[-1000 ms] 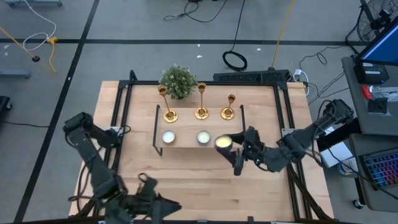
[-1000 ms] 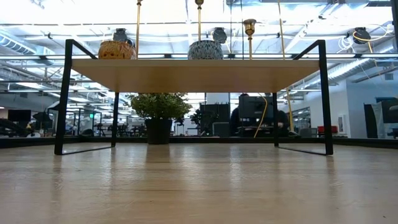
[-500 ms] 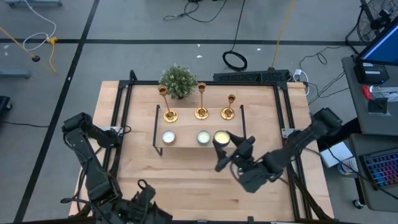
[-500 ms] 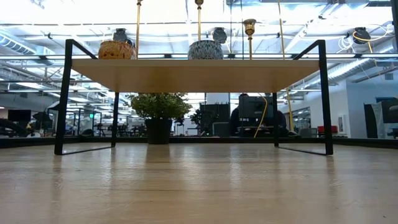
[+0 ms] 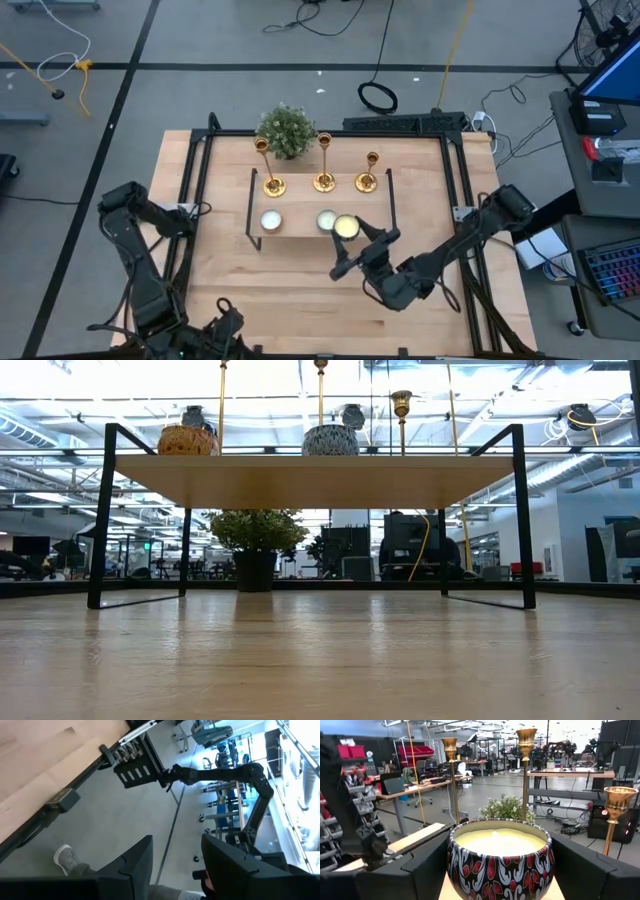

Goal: Stock candles and holders on shelf
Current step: Align the red scented candle with the other scented candles on the shelf

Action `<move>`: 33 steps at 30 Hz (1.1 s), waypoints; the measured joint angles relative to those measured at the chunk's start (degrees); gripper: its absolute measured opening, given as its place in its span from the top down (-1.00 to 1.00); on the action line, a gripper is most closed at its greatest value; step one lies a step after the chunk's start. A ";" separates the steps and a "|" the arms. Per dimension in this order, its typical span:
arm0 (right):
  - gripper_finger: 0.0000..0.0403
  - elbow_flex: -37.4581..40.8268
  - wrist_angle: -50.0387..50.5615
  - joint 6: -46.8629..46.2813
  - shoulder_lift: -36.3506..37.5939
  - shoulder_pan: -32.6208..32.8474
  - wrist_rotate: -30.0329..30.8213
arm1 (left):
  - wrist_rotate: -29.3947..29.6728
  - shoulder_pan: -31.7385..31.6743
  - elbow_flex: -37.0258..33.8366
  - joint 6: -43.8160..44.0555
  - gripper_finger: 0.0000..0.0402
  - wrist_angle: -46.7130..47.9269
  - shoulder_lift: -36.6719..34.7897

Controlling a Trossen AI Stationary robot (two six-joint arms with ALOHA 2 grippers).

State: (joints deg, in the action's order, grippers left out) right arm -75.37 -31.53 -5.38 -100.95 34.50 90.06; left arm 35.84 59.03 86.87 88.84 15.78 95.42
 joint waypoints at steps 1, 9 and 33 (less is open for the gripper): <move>-0.46 0.15 -0.19 -0.59 0.08 -0.14 -0.03 | 0.02 0.12 0.00 0.05 0.14 0.18 0.00; -0.46 6.52 -2.33 -7.22 0.41 -3.08 -0.11 | 0.20 1.04 0.00 1.64 0.14 1.76 0.00; -0.46 29.29 -10.57 -8.55 18.17 -1.27 -0.04 | 3.28 1.85 0.00 2.56 0.14 2.32 0.02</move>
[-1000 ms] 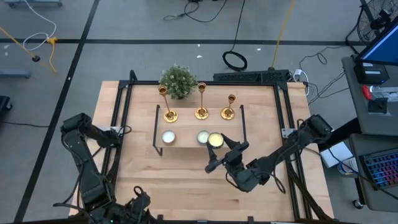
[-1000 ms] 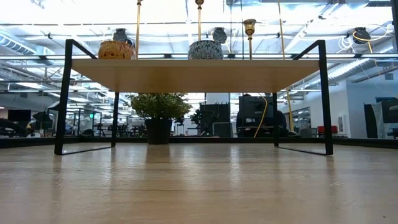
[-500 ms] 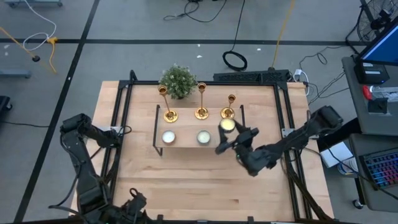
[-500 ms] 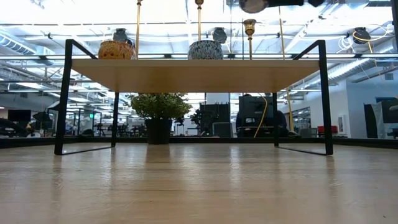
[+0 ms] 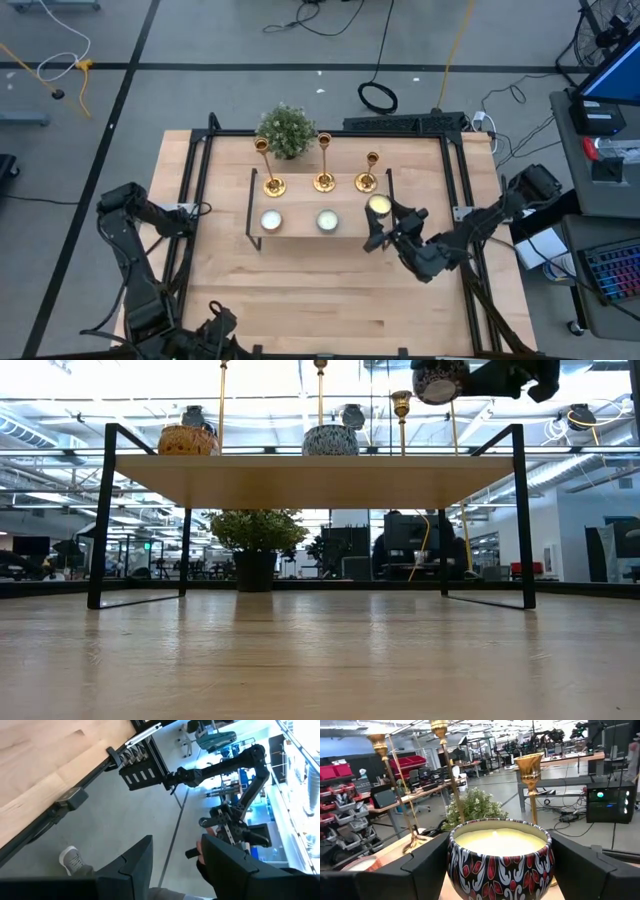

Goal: Stock candles and holders on shelf
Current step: Align the red scented candle with the other scented candles on the shelf

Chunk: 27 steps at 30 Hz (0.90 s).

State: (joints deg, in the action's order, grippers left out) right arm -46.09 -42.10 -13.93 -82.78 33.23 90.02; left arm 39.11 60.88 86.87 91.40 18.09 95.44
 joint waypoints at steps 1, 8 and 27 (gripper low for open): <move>-0.46 -0.02 -0.07 0.01 -0.18 0.24 0.01 | -0.11 -0.13 0.00 0.00 0.14 0.11 0.00; -0.46 -0.02 0.30 -0.37 -2.39 1.63 -1.80 | -1.79 -1.24 0.00 -0.05 0.14 0.19 0.00; -0.46 -0.04 5.97 -3.38 -3.13 0.10 -7.89 | -2.88 -2.03 -0.01 0.17 0.14 0.54 0.00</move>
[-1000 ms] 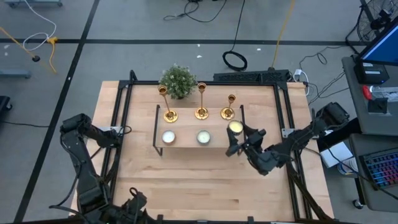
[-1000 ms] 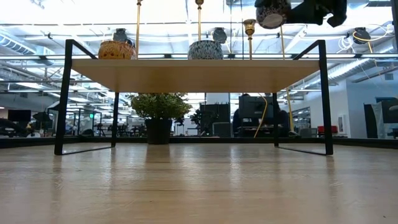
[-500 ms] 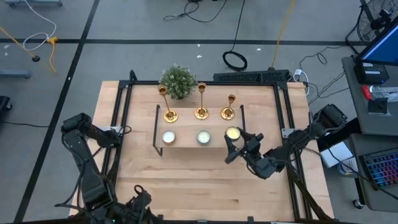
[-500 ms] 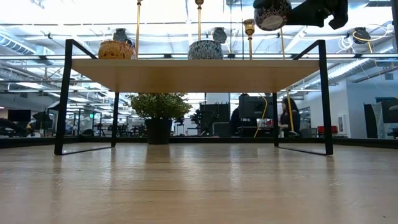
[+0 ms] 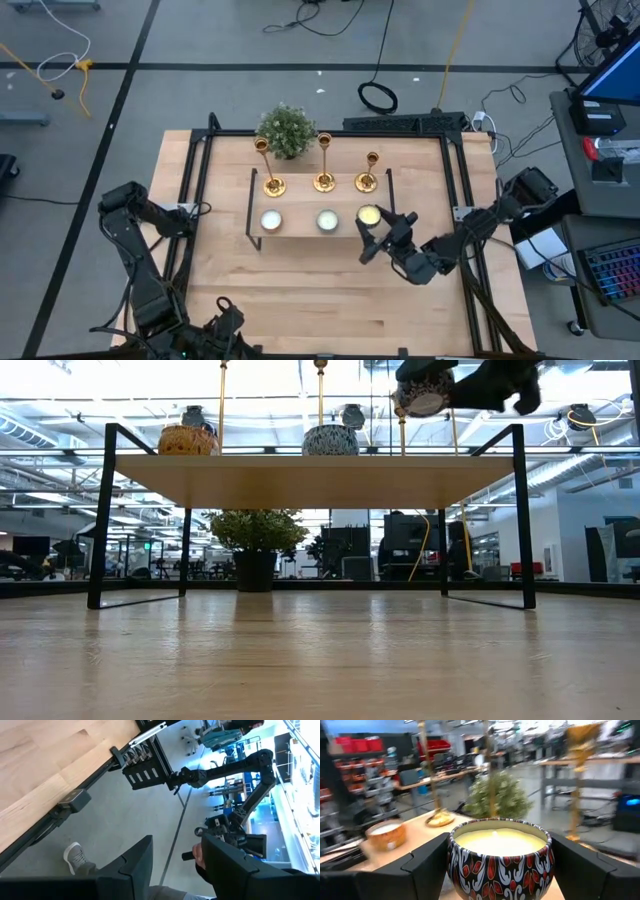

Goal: Stock candles and holders on shelf
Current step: Align the red scented candle with the other scented candles on the shelf

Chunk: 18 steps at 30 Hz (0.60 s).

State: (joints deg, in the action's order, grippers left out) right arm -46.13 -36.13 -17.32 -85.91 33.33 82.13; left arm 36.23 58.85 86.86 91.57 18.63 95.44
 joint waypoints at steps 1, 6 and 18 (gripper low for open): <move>-0.46 0.00 0.57 -0.98 0.00 -0.38 -1.95 | 0.01 -0.01 0.01 0.00 0.14 0.02 0.00; -0.46 0.00 11.53 -13.07 -0.02 -1.48 -7.07 | 0.06 -0.07 -0.01 -0.15 0.14 0.02 0.00; -0.46 -0.11 17.53 -17.60 0.42 -2.86 -8.12 | 0.24 0.00 -0.01 -0.35 0.14 -0.02 0.00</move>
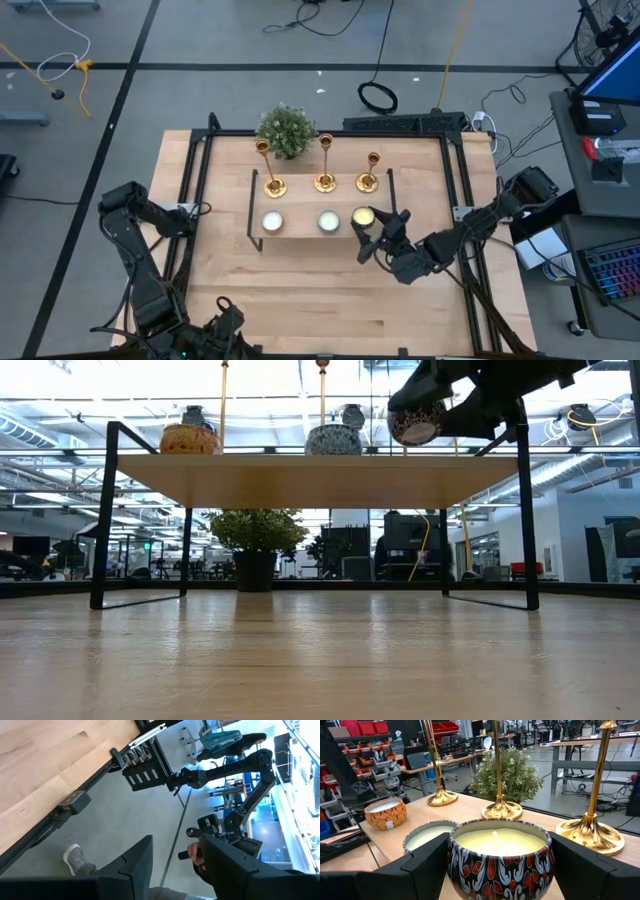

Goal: Stock candles and holders on shelf
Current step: Align the red scented candle with the other scented candles on the shelf

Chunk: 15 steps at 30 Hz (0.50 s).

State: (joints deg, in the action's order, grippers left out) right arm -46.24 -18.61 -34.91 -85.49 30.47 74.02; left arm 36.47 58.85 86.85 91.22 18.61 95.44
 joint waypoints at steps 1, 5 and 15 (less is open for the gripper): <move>-0.46 0.00 0.04 0.04 0.00 -0.15 -0.46 | -0.01 0.00 0.01 0.00 0.14 0.02 0.00; -0.46 -0.02 0.45 0.16 0.02 -0.88 -1.98 | -0.03 0.00 0.00 -0.47 0.14 0.03 0.00; -0.46 -0.04 2.61 0.36 0.08 -3.36 -4.66 | -0.46 0.00 0.01 -1.08 0.14 0.54 0.00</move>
State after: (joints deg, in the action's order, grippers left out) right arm -46.28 -16.00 -34.55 -85.42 27.11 69.36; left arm 36.01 58.85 86.86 90.14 19.15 95.44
